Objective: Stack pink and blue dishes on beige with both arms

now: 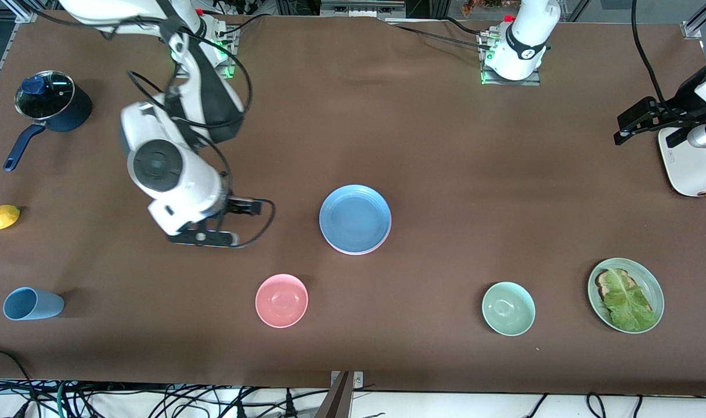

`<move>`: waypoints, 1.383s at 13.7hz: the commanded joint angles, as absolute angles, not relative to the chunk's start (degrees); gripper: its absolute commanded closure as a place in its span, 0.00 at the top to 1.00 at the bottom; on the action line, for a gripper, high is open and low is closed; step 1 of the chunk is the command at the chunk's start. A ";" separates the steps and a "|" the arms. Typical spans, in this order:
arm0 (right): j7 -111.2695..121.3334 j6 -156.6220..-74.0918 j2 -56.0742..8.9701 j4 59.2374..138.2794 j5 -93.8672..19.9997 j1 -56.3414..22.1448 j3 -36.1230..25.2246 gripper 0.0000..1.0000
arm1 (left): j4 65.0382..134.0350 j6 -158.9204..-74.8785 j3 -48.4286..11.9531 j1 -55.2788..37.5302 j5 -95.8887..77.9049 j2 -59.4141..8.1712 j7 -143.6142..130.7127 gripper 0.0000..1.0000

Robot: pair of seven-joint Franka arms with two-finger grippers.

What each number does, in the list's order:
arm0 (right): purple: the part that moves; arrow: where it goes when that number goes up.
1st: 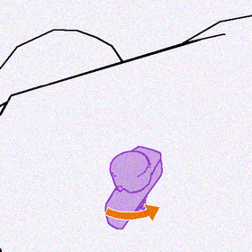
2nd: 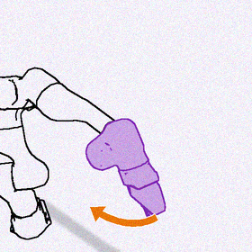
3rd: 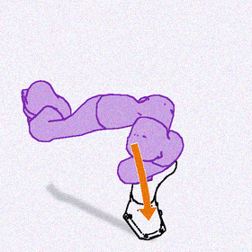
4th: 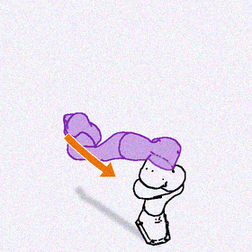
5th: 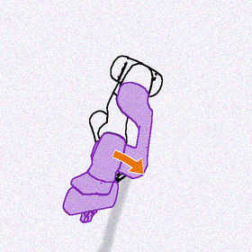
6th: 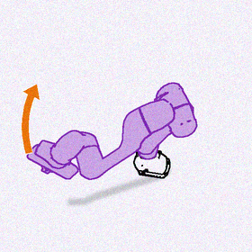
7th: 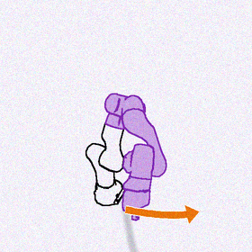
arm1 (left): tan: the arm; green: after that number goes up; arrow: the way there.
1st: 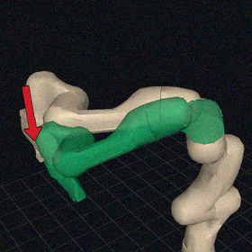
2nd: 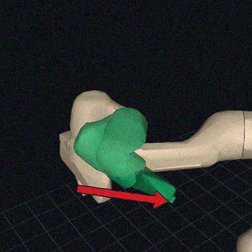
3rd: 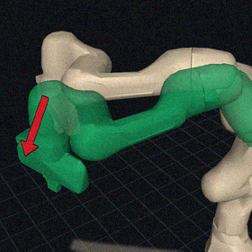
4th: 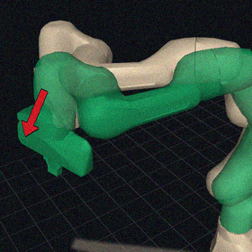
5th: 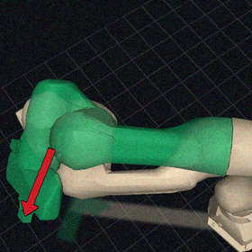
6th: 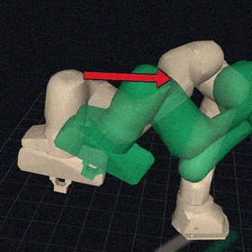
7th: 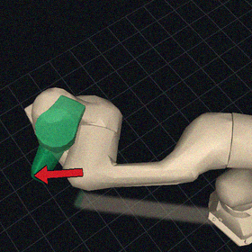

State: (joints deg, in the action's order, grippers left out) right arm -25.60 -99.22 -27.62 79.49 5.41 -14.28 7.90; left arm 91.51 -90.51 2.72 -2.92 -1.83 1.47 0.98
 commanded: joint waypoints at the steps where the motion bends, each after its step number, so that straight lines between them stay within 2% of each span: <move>1: -19.09 -96.08 -24.01 80.77 5.27 -14.33 4.49 1.00 | 89.47 -89.65 2.55 -2.81 -0.79 0.26 1.23 1.00; 4: -18.11 -91.34 -20.93 80.77 2.57 -14.07 2.21 1.00 | 89.47 -89.65 2.55 -2.73 -0.88 0.26 1.23 1.00; 8: -8.65 -82.81 -13.73 81.56 -0.79 -14.06 -5.60 1.00 | 89.38 -89.74 2.55 -2.81 -1.05 0.26 1.23 1.00; 10: -6.95 -81.04 -10.22 81.56 -0.88 -12.23 -6.86 1.00 | 89.38 -89.74 2.55 -2.90 -0.97 0.26 1.23 1.00; 12: -6.85 -81.47 -5.38 83.31 -1.58 -7.58 -6.50 1.00 | 89.38 -89.74 2.64 -2.81 -1.05 0.18 1.32 1.00; 14: -6.50 -83.40 -2.30 86.73 -2.37 -6.51 -6.50 1.00 | 89.38 -89.74 2.64 -2.81 -0.97 0.18 1.23 1.00; 16: -2.75 -87.43 1.91 94.79 -2.72 -3.61 -6.50 1.00 | 89.30 -89.74 2.64 -2.90 -0.97 0.18 1.23 1.00; 17: -0.46 -88.23 3.15 96.40 -2.12 -3.60 -6.50 1.00 | 89.38 -89.74 2.64 -2.73 -1.05 0.09 1.32 1.00; 19: -0.09 -87.89 3.16 95.63 1.04 -3.08 -3.98 1.00 | 89.38 -89.74 2.64 -2.81 -1.05 -0.09 1.23 1.00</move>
State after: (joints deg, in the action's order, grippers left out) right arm -1.15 -86.52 0.31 92.60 -1.10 -3.90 -6.89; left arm 91.14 -90.52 2.77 -2.91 -1.83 0.88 0.98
